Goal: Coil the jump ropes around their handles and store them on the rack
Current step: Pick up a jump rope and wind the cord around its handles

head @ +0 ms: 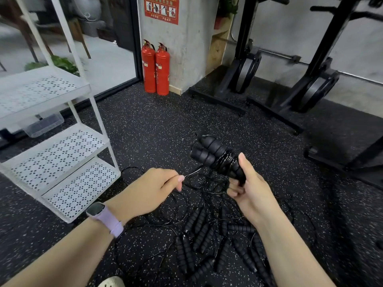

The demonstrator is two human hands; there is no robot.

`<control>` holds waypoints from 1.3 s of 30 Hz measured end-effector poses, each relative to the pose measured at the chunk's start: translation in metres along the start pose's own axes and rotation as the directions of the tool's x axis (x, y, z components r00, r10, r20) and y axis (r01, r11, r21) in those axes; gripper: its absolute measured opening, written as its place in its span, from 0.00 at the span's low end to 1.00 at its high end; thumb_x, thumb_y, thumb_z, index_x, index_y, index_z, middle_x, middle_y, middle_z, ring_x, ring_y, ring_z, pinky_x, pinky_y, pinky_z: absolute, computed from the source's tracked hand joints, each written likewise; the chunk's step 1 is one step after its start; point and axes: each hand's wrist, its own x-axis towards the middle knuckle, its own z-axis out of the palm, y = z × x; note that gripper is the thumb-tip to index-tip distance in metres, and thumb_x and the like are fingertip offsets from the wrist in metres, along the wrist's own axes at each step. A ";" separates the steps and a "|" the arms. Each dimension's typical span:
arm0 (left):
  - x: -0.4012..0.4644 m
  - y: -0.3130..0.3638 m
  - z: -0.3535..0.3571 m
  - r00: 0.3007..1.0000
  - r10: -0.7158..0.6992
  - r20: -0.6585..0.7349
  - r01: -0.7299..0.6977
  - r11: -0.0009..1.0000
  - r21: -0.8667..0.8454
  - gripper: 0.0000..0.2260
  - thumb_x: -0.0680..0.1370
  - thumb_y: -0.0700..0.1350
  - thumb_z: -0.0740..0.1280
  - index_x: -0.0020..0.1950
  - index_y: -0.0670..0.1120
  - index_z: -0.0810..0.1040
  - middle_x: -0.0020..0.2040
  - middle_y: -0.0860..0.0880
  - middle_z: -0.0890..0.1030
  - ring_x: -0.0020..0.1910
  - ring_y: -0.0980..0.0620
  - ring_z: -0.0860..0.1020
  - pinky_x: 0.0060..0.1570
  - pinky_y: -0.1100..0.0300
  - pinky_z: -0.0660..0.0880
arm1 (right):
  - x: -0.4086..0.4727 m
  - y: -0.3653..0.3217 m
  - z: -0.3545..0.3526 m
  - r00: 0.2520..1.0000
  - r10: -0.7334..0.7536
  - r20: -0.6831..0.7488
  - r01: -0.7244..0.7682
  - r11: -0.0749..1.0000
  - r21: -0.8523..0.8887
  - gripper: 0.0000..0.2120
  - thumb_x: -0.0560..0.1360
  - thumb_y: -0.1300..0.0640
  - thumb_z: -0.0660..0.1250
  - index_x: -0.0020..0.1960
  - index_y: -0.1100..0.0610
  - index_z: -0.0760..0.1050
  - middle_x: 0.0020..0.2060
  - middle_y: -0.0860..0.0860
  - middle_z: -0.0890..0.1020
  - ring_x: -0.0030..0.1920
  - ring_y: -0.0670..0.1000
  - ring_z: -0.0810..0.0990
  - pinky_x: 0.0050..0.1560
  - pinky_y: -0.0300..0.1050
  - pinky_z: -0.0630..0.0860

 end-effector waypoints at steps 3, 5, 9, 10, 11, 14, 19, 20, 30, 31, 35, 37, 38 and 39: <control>-0.001 0.005 0.003 0.998 0.008 0.059 -0.011 0.998 0.055 0.16 0.84 0.58 0.57 0.44 0.55 0.80 0.24 0.55 0.71 0.24 0.56 0.66 0.26 0.63 0.64 | 0.001 0.002 -0.001 0.989 -0.079 -0.127 0.056 0.983 -0.176 0.20 0.78 0.39 0.70 0.52 0.56 0.75 0.31 0.46 0.73 0.30 0.46 0.67 0.34 0.43 0.68; -0.003 0.010 0.005 0.997 0.044 0.065 -0.050 0.994 0.093 0.16 0.84 0.58 0.58 0.44 0.54 0.79 0.25 0.57 0.72 0.23 0.55 0.67 0.26 0.64 0.63 | -0.001 0.003 0.000 0.974 -0.145 -0.175 0.074 0.930 -0.359 0.22 0.77 0.36 0.69 0.47 0.56 0.75 0.35 0.46 0.76 0.34 0.48 0.70 0.41 0.47 0.71; -0.006 0.016 0.002 0.988 0.150 0.023 -0.149 0.926 0.347 0.19 0.84 0.62 0.54 0.41 0.55 0.74 0.29 0.56 0.75 0.29 0.57 0.75 0.33 0.66 0.69 | -0.002 0.008 -0.003 0.948 -0.314 -0.052 0.178 0.658 -0.732 0.25 0.75 0.33 0.69 0.43 0.56 0.72 0.33 0.46 0.75 0.33 0.48 0.72 0.37 0.47 0.68; -0.006 0.016 0.001 0.984 0.176 0.021 -0.170 0.901 0.400 0.20 0.84 0.63 0.52 0.40 0.55 0.72 0.29 0.56 0.75 0.30 0.57 0.75 0.35 0.65 0.71 | -0.001 0.009 -0.003 0.952 -0.305 -0.014 0.185 0.614 -0.768 0.25 0.75 0.33 0.69 0.43 0.56 0.72 0.32 0.47 0.75 0.32 0.48 0.72 0.36 0.46 0.67; -0.006 0.015 0.000 0.979 0.201 0.023 -0.190 0.877 0.441 0.20 0.84 0.63 0.51 0.39 0.55 0.71 0.29 0.56 0.74 0.30 0.58 0.75 0.36 0.63 0.73 | -0.001 0.010 -0.002 0.960 -0.281 0.010 0.174 0.568 -0.804 0.25 0.75 0.33 0.69 0.43 0.56 0.72 0.33 0.48 0.76 0.32 0.48 0.72 0.35 0.46 0.67; -0.004 0.014 -0.001 0.959 0.282 0.017 -0.245 0.802 0.544 0.23 0.84 0.64 0.49 0.36 0.54 0.69 0.30 0.57 0.71 0.30 0.58 0.73 0.37 0.57 0.76 | 0.001 0.013 -0.001 0.985 -0.152 0.080 0.137 0.413 -0.900 0.24 0.72 0.33 0.72 0.43 0.54 0.74 0.34 0.47 0.80 0.33 0.48 0.76 0.35 0.46 0.68; -0.002 0.010 0.001 0.940 0.342 -0.020 -0.274 0.784 0.557 0.24 0.84 0.64 0.49 0.33 0.53 0.66 0.30 0.56 0.69 0.30 0.58 0.70 0.34 0.55 0.74 | -0.005 0.012 -0.001 0.940 0.176 0.291 0.203 0.397 -0.895 0.14 0.70 0.34 0.75 0.39 0.43 0.77 0.32 0.37 0.82 0.33 0.36 0.80 0.33 0.32 0.70; -0.001 0.010 0.000 0.940 0.341 -0.030 -0.273 0.800 0.533 0.24 0.84 0.64 0.49 0.34 0.53 0.66 0.30 0.56 0.69 0.31 0.59 0.70 0.35 0.56 0.74 | -0.006 0.009 -0.002 0.919 0.214 0.332 0.220 0.419 -0.881 0.14 0.71 0.35 0.75 0.40 0.43 0.77 0.30 0.36 0.81 0.31 0.36 0.78 0.31 0.29 0.68; 0.004 0.030 0.000 0.988 0.144 -0.060 -0.151 0.979 -0.140 0.24 0.83 0.59 0.58 0.36 0.42 0.70 0.29 0.55 0.70 0.30 0.60 0.68 0.34 0.64 0.67 | -0.014 0.004 -0.010 0.738 0.372 0.562 -0.038 0.856 -0.516 0.20 0.70 0.39 0.76 0.45 0.55 0.77 0.34 0.44 0.74 0.32 0.44 0.70 0.34 0.36 0.69; 0.006 0.030 0.001 0.989 0.131 -0.070 -0.143 0.969 -0.201 0.24 0.83 0.58 0.58 0.36 0.42 0.70 0.29 0.56 0.70 0.29 0.60 0.68 0.34 0.64 0.66 | -0.014 0.006 -0.010 0.738 0.366 0.567 -0.089 0.885 -0.456 0.23 0.70 0.40 0.77 0.48 0.59 0.76 0.34 0.45 0.74 0.31 0.44 0.70 0.34 0.36 0.70; 0.003 0.038 -0.001 1.000 0.030 0.006 -0.024 0.907 -0.420 0.23 0.81 0.56 0.67 0.28 0.47 0.71 0.23 0.59 0.72 0.26 0.64 0.72 0.37 0.68 0.71 | -0.013 0.013 -0.003 0.655 0.260 0.709 -0.177 0.966 -0.191 0.28 0.76 0.41 0.74 0.58 0.61 0.68 0.31 0.47 0.68 0.31 0.46 0.65 0.34 0.37 0.67; 0.006 0.029 0.005 1.000 0.011 -0.024 -0.020 0.912 -0.410 0.21 0.80 0.36 0.67 0.32 0.56 0.71 0.21 0.65 0.73 0.29 0.73 0.75 0.38 0.75 0.72 | -0.012 0.014 0.001 0.654 0.181 0.735 -0.212 0.976 -0.051 0.29 0.78 0.41 0.72 0.62 0.63 0.68 0.32 0.49 0.63 0.32 0.46 0.62 0.34 0.38 0.66; 0.004 0.029 0.004 1.000 0.008 -0.013 -0.013 0.892 -0.451 0.23 0.82 0.33 0.64 0.35 0.57 0.73 0.23 0.63 0.74 0.28 0.68 0.75 0.35 0.71 0.71 | -0.011 0.014 0.002 0.671 0.140 0.728 -0.226 0.974 0.022 0.26 0.78 0.41 0.72 0.61 0.62 0.72 0.34 0.49 0.61 0.33 0.46 0.61 0.34 0.38 0.64; 0.004 0.026 0.005 1.000 -0.001 0.026 0.013 0.884 -0.467 0.22 0.85 0.37 0.61 0.34 0.56 0.73 0.24 0.58 0.72 0.25 0.61 0.71 0.32 0.67 0.67 | -0.010 0.013 0.004 0.699 0.106 0.708 -0.237 0.967 0.089 0.24 0.77 0.41 0.73 0.59 0.61 0.77 0.36 0.50 0.60 0.34 0.47 0.59 0.34 0.38 0.61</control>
